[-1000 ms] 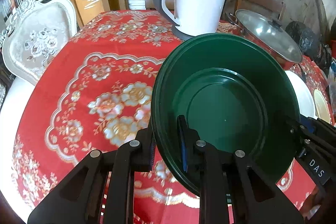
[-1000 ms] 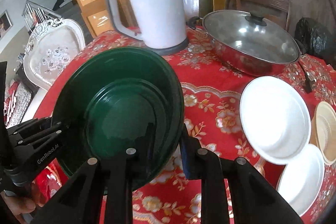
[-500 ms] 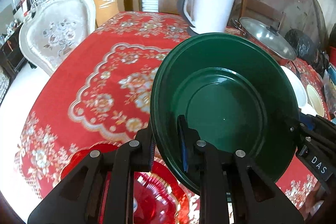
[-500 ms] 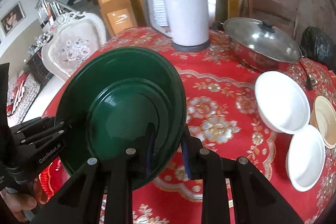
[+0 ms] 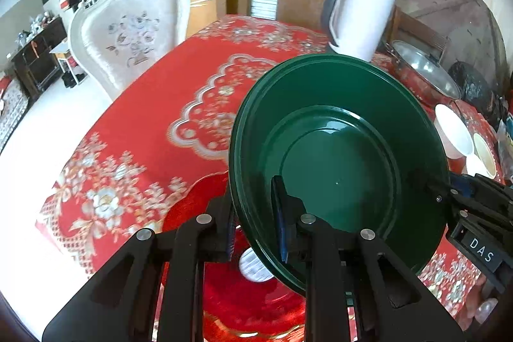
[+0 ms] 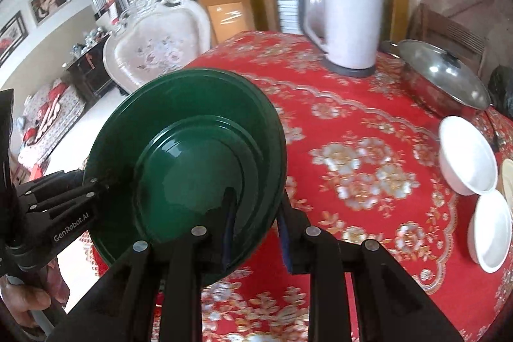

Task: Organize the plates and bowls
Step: 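Lift the green bowl with both tools and carry it over the red plates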

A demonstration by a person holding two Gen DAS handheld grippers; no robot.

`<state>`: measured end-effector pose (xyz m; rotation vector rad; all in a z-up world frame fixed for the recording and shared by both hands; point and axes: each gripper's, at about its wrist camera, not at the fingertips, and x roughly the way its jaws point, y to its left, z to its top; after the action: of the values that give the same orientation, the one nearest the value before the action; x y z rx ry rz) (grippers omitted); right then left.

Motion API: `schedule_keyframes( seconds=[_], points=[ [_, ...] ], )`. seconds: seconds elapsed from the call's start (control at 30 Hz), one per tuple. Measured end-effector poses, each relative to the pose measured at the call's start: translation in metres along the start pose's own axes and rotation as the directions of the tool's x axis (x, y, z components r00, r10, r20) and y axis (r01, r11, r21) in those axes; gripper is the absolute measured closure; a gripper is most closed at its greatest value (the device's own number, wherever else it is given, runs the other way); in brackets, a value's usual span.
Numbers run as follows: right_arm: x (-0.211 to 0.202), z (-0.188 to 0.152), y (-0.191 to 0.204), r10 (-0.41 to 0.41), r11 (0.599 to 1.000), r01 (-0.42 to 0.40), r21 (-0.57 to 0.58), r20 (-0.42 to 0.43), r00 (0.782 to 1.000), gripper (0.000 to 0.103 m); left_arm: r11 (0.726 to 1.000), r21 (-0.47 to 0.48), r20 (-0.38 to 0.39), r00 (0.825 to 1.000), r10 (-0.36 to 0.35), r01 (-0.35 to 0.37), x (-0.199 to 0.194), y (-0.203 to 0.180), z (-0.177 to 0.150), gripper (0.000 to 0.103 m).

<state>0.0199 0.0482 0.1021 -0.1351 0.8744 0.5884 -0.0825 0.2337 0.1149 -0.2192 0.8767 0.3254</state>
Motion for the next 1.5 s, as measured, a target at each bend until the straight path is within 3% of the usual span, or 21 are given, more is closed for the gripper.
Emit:
schedule_keyframes(
  seconds=[0.23,0.8,1.13,1.43,1.5],
  points=[
    [0.013,-0.010,0.028,0.013,0.999,-0.015,-0.051,-0.039,0.999,0.077,0.999,-0.038,-0.015,1.000,-0.007,0.007,-0.005,0.026,-0.020,0.082],
    [0.034,-0.043,0.057,0.020,0.993,-0.034,-0.114,-0.124,0.992,0.075,0.996,-0.092,-0.073,0.997,-0.017,0.010,0.000,0.049,-0.066,0.081],
    [0.038,-0.053,0.063,0.003,0.991,-0.024,-0.134,-0.160,0.987,0.075,0.994,-0.111,-0.107,0.994,-0.026,0.014,0.012,0.053,-0.079,0.081],
    [0.047,-0.056,0.062,0.042,0.993,-0.062,-0.097,-0.195,0.980,0.070,0.990,-0.138,-0.099,0.995,-0.025,0.012,0.020,0.059,-0.082,0.081],
    [0.048,-0.056,0.062,0.053,0.994,-0.072,-0.088,-0.198,0.979,0.067,0.990,-0.137,-0.103,0.994,-0.027,0.012,0.021,0.060,-0.081,0.072]
  ],
)
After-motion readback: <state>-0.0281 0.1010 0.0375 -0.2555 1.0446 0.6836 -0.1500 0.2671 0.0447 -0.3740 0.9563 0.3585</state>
